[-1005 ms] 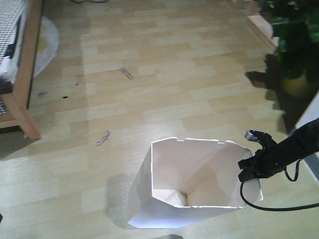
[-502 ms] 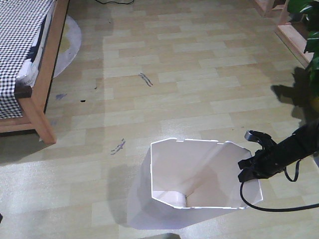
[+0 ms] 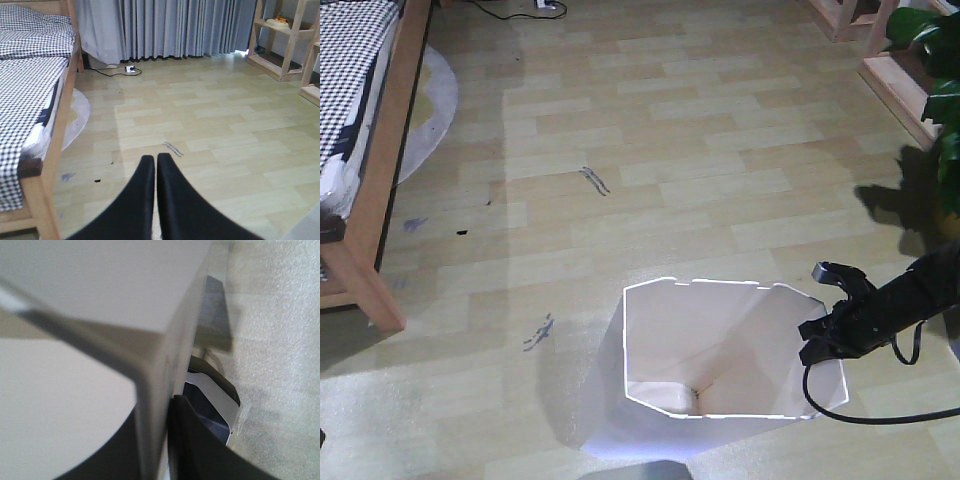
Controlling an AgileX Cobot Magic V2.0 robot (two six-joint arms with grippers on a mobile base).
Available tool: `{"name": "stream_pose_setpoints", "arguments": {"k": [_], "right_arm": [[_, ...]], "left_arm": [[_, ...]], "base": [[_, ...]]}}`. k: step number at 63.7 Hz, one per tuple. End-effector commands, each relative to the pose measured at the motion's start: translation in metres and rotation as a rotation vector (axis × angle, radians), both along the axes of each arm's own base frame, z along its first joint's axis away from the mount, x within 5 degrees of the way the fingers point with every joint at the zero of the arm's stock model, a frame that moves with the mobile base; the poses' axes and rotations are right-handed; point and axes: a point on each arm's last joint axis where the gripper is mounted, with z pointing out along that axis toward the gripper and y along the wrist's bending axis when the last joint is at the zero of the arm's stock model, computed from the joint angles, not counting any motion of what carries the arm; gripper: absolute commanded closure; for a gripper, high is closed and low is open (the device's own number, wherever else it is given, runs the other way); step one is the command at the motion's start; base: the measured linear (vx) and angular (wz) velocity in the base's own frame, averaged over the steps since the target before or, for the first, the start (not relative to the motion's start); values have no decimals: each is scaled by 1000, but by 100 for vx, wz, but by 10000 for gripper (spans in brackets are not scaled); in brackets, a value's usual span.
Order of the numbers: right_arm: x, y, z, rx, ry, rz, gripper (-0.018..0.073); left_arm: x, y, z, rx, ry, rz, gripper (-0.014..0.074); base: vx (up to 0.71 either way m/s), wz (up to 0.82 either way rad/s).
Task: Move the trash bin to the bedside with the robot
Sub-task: 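Hold the bin with the right gripper while the base turns away, then carry the bin with the right gripper toward the bed beside the curtains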
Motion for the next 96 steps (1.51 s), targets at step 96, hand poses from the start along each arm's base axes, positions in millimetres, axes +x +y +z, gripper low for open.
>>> {"name": "stream_pose_setpoints", "arguments": {"k": [96], "right_arm": [[8, 11, 37, 175, -10, -5, 564]], "left_arm": [[1, 0, 1, -7, -65, -4, 602]], "base": [[28, 11]]}}
